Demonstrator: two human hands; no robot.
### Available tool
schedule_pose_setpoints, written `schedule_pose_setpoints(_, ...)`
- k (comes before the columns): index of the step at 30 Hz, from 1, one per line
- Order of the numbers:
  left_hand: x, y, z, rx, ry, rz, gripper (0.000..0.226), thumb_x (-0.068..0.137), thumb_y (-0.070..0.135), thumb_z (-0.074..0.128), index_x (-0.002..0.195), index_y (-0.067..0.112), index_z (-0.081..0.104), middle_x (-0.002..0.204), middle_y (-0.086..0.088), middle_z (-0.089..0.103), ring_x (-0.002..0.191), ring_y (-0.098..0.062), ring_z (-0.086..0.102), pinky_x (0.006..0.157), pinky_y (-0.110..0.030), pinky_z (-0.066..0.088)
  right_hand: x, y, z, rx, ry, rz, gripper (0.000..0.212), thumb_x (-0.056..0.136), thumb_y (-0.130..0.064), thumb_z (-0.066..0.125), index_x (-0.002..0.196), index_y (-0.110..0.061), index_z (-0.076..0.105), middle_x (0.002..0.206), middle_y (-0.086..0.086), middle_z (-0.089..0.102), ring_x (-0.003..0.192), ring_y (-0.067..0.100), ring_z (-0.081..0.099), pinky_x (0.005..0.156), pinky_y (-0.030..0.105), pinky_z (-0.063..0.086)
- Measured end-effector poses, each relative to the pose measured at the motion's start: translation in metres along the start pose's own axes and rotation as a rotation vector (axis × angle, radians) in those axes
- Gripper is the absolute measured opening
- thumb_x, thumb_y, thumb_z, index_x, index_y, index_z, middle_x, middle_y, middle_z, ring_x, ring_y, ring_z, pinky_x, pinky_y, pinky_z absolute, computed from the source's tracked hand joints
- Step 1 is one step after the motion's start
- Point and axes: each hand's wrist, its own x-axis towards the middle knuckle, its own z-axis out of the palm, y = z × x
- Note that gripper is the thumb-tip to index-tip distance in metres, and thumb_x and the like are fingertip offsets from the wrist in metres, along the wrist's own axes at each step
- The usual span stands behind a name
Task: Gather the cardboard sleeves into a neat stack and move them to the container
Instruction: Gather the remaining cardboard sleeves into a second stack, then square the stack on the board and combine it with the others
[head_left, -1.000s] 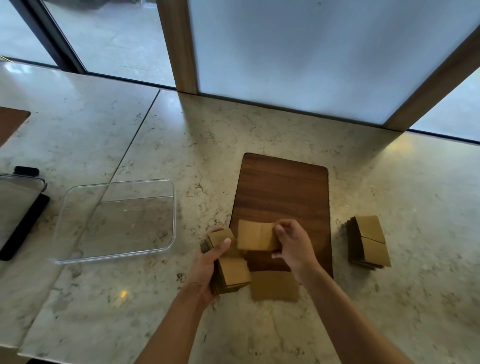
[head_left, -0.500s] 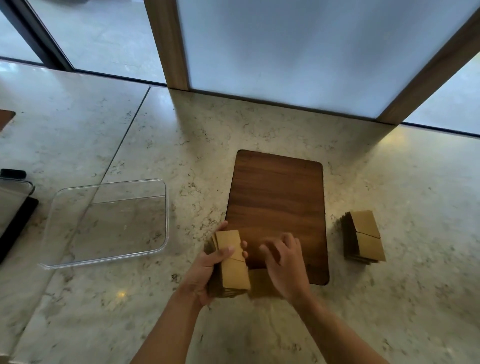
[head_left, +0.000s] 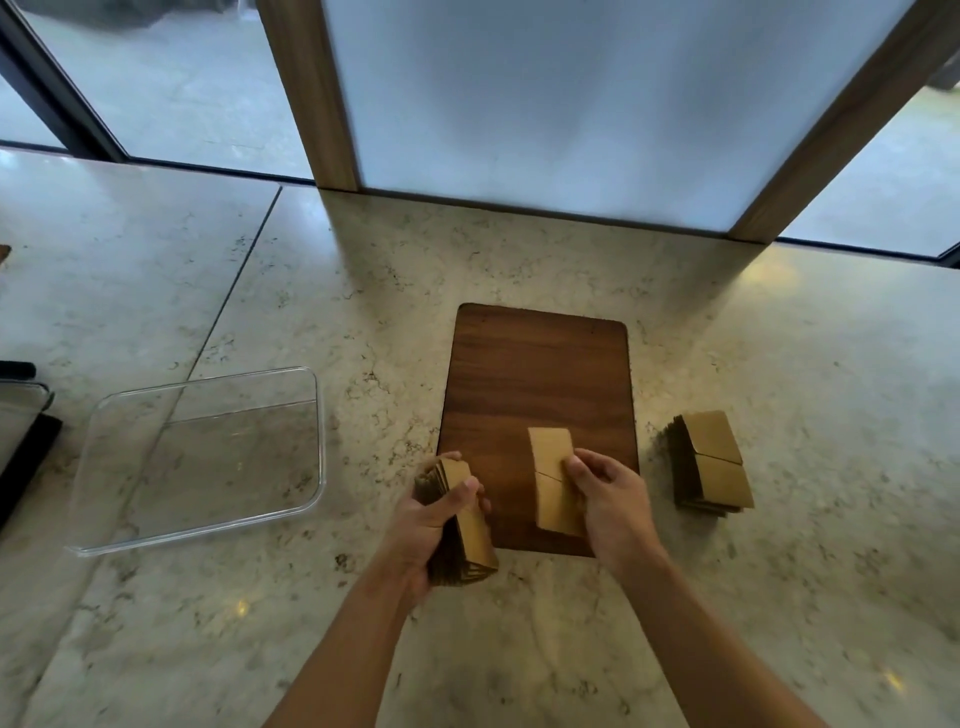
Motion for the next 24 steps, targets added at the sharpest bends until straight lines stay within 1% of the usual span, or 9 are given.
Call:
schedule_pose_setpoints(5,0.005,-0.002,0.028,0.105,-0.027,-0.044,0.061,0.070,0.008,0.091,0.126,0.020,0.069,0.111,-0.020,0.080,0.098,-0.040,0.078,0.076,-0.053,0.066,-0.026,-0.002,0.046,-0.127,-0.158,-0.133,0.020,0.091,-0.028,0.075,0.099,-0.042,0.064,0.106,-0.015,0.070,0.096,0.006,0.068,0.069,0.017,0.056)
schedule_pose_setpoints(7,0.006,-0.004,0.028,0.082,-0.018,-0.078,0.053,0.077,-0.001,0.083,0.126,0.014,0.070,0.115,-0.028,0.077,0.096,-0.044,0.077,0.077,-0.057,0.065,-0.029,0.000,0.042,-0.274,-0.153,-0.221,0.017,0.093,-0.030,0.072,0.097,-0.044,0.063,0.111,-0.014,0.065,0.105,0.008,0.062,0.076,0.016,0.053)
schedule_pose_setpoints(9,0.008,-0.006,0.026,0.034,0.007,-0.086,0.051,0.076,-0.003,0.077,0.125,0.006,0.071,0.121,-0.035,0.071,0.092,-0.044,0.075,0.078,-0.060,0.063,-0.026,0.000,0.026,-0.361,-0.152,-0.201,0.010,0.096,-0.036,0.067,0.099,-0.045,0.064,0.123,-0.005,0.056,0.115,0.014,0.054,0.093,0.029,0.053)
schedule_pose_setpoints(13,0.014,-0.009,0.042,-0.047,0.009,0.115,0.074,0.069,0.001,0.084,0.135,0.030,0.067,0.126,-0.026,0.071,0.107,-0.044,0.069,0.095,-0.068,0.054,-0.037,0.020,0.006,0.243,-0.473,0.384,0.044,0.097,-0.040,0.065,0.132,-0.015,0.058,0.130,0.023,0.063,0.112,0.041,0.066,0.094,0.052,0.058)
schedule_pose_setpoints(15,0.017,-0.008,0.055,0.061,-0.045,0.214,0.077,0.065,0.012,0.094,0.131,0.042,0.068,0.125,-0.017,0.071,0.111,-0.042,0.068,0.098,-0.069,0.055,-0.041,0.028,0.000,0.443,-0.599,0.460,0.053,0.096,-0.028,0.069,0.137,-0.001,0.052,0.127,0.032,0.065,0.107,0.046,0.068,0.091,0.052,0.060)
schedule_pose_setpoints(17,0.024,-0.003,0.061,0.184,-0.144,0.249,0.086,0.061,0.026,0.101,0.136,0.044,0.064,0.132,-0.014,0.069,0.120,-0.041,0.067,0.097,-0.062,0.058,-0.032,0.023,-0.009,0.594,-0.599,0.378,0.062,0.088,-0.017,0.079,0.141,-0.003,0.050,0.131,0.029,0.065,0.116,0.045,0.066,0.090,0.052,0.060)
schedule_pose_setpoints(20,0.041,0.018,0.060,0.354,-0.319,0.319,0.085,0.077,0.019,0.093,0.151,0.032,0.054,0.143,-0.011,0.065,0.132,-0.038,0.062,0.101,-0.050,0.057,0.001,0.001,-0.029,0.681,-0.578,0.194,0.069,0.080,-0.011,0.086,0.141,-0.022,0.055,0.135,0.018,0.065,0.125,0.041,0.062,0.097,0.054,0.055)
schedule_pose_setpoints(22,0.053,0.029,0.060,0.453,-0.392,0.379,0.077,0.089,0.019,0.084,0.157,0.024,0.047,0.149,-0.010,0.061,0.137,-0.033,0.059,0.104,-0.047,0.056,0.021,-0.017,-0.037,0.470,-0.548,-0.008,0.059,0.081,-0.024,0.086,0.133,-0.033,0.060,0.131,0.005,0.068,0.125,0.031,0.063,0.101,0.048,0.054)
schedule_pose_setpoints(24,0.064,0.032,0.067,0.435,-0.277,0.429,0.073,0.088,0.043,0.081,0.153,0.027,0.050,0.145,-0.001,0.063,0.134,-0.029,0.060,0.099,-0.041,0.058,0.042,-0.033,-0.040,0.179,-0.455,-0.219,0.052,0.078,-0.036,0.084,0.125,-0.038,0.061,0.120,-0.008,0.071,0.119,0.019,0.065,0.096,0.036,0.057)
